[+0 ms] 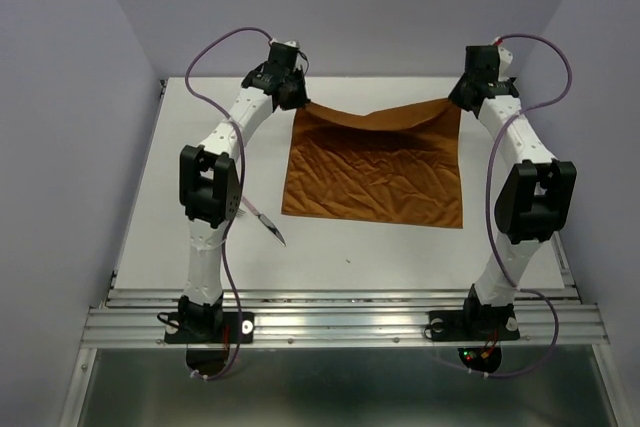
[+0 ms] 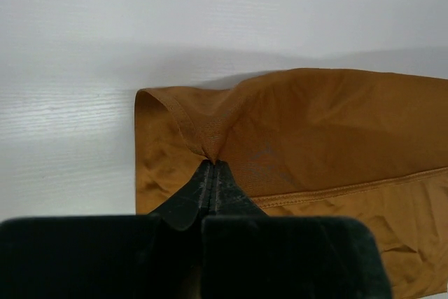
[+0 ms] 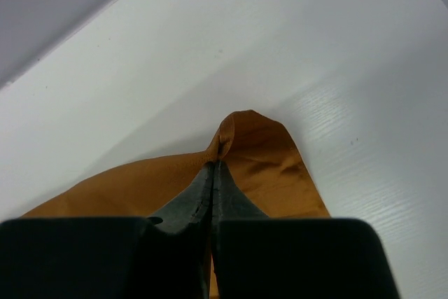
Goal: Fold the napkin into a case and place the utensils inside
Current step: Smooth out the rectangle-folded napkin at the center of the board.
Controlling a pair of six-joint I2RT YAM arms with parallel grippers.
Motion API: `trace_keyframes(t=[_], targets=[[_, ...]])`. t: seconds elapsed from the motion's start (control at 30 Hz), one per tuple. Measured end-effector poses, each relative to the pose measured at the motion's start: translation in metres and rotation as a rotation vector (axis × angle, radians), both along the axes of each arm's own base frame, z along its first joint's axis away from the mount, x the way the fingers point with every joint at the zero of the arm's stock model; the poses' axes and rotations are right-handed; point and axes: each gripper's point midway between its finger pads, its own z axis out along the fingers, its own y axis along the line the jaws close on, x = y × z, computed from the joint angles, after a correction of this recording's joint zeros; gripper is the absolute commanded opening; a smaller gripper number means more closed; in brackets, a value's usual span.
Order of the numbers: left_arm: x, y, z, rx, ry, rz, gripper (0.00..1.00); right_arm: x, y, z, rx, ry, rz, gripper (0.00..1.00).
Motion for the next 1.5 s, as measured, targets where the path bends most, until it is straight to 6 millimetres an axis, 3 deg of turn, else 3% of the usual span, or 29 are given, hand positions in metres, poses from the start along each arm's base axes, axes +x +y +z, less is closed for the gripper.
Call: trace_keyframes(t=[0.17, 0.23, 0.3, 0.57, 0.73, 0.87, 1.0, 1.2, 1.5], targets=[[-0.003, -0.006, -0.005, -0.017, 0.017, -0.031, 0.0, -0.006, -0.001, -0.009, -0.016, 0.015, 0.02, 0.01], [-0.004, -0.007, -0.007, -0.02, 0.021, -0.039, 0.0, -0.015, -0.002, -0.016, -0.016, 0.029, 0.024, 0.01], [-0.011, -0.006, -0.016, -0.014, 0.043, -0.048, 0.0, -0.037, -0.004, -0.03, -0.009, 0.073, 0.027, 0.01], [-0.079, 0.015, -0.054, 0.019, 0.192, -0.069, 0.0, -0.109, -0.01, -0.062, 0.019, 0.185, 0.016, 0.01], [-0.128, 0.029, -0.059, 0.012, 0.237, -0.079, 0.0, -0.158, -0.003, -0.083, 0.063, 0.259, 0.024, 0.01], [-0.148, 0.031, -0.062, 0.003, 0.229, -0.087, 0.0, -0.197, 0.008, -0.103, 0.126, 0.312, 0.032, 0.01], [-0.167, 0.031, -0.083, 0.005, 0.266, -0.094, 0.0, -0.229, 0.018, -0.117, 0.19, 0.345, 0.032, 0.01], [-0.193, 0.023, -0.109, 0.018, 0.32, -0.118, 0.0, -0.249, 0.023, -0.129, 0.232, 0.365, 0.015, 0.01], [-0.201, 0.017, -0.103, -0.001, 0.291, -0.124, 0.0, -0.256, 0.024, -0.137, 0.243, 0.38, 0.004, 0.01]])
